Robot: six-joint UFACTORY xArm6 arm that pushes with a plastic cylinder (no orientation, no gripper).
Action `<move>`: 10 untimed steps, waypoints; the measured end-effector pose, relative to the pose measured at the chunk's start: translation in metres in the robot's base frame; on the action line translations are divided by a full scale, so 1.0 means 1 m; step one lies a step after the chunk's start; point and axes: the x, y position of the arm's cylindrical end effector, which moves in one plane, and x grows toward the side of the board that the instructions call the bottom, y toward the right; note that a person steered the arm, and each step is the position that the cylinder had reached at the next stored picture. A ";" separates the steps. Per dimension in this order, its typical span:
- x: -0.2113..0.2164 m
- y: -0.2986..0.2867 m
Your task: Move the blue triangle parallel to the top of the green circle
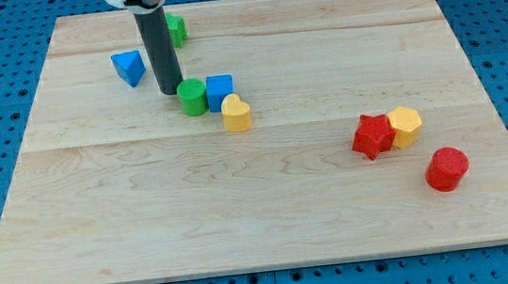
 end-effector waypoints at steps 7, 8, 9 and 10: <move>-0.051 -0.117; -0.052 -0.065; -0.055 -0.030; -0.070 -0.004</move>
